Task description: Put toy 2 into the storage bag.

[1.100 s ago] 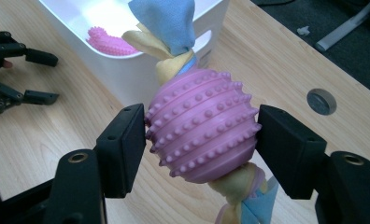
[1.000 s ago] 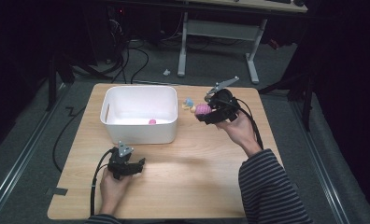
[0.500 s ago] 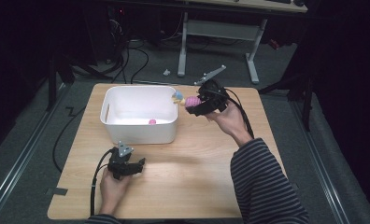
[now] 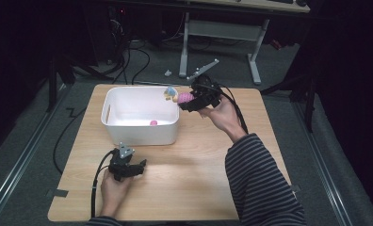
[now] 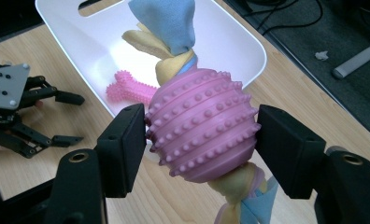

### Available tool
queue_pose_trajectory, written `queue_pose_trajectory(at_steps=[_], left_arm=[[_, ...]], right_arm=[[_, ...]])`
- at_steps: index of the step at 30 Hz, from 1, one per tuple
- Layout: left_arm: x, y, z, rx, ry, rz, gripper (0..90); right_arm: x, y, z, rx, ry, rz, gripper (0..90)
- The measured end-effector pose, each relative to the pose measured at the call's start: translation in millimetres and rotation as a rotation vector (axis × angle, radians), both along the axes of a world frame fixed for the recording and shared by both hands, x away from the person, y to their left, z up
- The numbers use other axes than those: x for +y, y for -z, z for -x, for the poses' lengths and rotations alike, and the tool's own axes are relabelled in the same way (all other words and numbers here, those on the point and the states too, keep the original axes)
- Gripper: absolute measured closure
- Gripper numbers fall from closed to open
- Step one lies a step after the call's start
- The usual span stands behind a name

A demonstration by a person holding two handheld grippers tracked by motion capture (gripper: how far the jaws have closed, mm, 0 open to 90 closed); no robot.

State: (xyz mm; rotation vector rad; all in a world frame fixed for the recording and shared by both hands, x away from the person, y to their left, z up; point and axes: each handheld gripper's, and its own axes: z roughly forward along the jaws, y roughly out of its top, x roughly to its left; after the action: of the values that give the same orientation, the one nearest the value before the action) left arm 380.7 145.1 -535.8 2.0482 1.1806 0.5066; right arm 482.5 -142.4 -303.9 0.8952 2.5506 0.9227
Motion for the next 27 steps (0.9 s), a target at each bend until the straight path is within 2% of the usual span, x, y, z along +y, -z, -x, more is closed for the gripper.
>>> queue_pose_trajectory(at_steps=[17, 27], left_arm=[[0.1, 0.0, -0.1, 0.0, 0.0, 0.001, 25.8], [-0.1, 0.0, 0.0, 0.0, 0.0, 0.002, 25.8]], right_arm=[[32.0, 5.2, -11.7, 0.008, -0.036, -0.02, 34.9], [51.2, 10.3, -16.1, 0.016, -0.055, -0.009, 35.0]])
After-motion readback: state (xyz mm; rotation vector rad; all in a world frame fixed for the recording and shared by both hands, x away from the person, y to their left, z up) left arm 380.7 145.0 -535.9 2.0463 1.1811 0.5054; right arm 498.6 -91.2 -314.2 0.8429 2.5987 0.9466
